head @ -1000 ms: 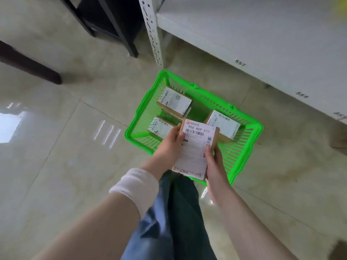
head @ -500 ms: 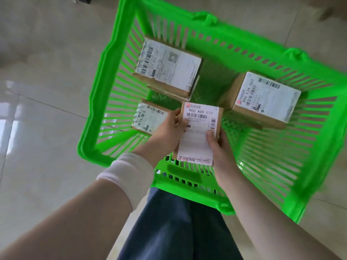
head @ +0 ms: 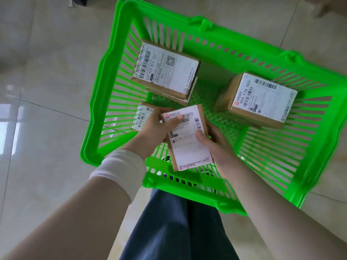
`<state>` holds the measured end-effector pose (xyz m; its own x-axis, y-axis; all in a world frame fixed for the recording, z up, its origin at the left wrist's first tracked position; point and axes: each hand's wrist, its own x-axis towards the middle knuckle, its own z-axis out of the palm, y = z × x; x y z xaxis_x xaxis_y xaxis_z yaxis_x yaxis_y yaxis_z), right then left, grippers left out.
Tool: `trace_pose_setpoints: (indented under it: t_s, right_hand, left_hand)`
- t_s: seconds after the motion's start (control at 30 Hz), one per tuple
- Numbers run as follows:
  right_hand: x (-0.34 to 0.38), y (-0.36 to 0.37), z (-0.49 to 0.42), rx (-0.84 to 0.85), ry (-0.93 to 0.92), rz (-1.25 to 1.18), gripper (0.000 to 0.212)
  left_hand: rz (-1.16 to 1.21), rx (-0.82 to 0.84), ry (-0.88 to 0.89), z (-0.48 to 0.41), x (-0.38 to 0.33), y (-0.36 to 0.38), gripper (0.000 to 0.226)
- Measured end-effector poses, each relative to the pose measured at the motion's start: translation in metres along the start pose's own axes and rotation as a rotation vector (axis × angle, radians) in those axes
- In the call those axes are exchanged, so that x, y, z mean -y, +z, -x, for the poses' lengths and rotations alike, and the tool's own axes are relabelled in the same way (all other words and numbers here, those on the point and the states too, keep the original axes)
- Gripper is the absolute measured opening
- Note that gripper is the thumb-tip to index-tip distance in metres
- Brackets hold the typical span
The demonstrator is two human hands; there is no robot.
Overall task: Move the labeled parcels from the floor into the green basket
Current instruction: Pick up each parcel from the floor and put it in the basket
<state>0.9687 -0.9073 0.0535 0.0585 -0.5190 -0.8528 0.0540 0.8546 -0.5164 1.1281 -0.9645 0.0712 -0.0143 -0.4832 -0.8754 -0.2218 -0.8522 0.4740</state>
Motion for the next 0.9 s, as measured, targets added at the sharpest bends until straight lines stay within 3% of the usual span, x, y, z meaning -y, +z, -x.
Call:
trace_pose_setpoints:
  t_s: [0.13, 0.33, 0.43, 0.63, 0.83, 0.9]
  right_hand:
    - [-0.002, 0.003, 0.001, 0.013, -0.001, 0.023, 0.075]
    - [0.000, 0.003, 0.005, 0.048, 0.018, 0.076, 0.080]
    - [0.002, 0.002, 0.015, -0.017, 0.050, 0.074, 0.088]
    - [-0.001, 0.015, 0.034, -0.105, 0.113, -0.100, 0.065]
    - [0.008, 0.040, 0.025, -0.201, 0.118, 0.011, 0.064]
    - [0.011, 0.050, 0.018, -0.199, 0.100, 0.075, 0.064]
  left_hand:
    - [-0.018, 0.030, -0.017, -0.004, 0.005, -0.005, 0.042]
    - [0.029, 0.030, -0.033, -0.004, 0.007, -0.012, 0.041]
    - [0.081, -0.013, -0.070, 0.002, 0.007, -0.017, 0.049]
    - [0.222, -0.061, -0.171, 0.020, 0.010, -0.025, 0.033]
    - [-0.250, -0.308, -0.086, 0.034, 0.024, -0.031, 0.047]
    - [-0.332, -0.360, -0.064, 0.034, 0.023, -0.034, 0.043]
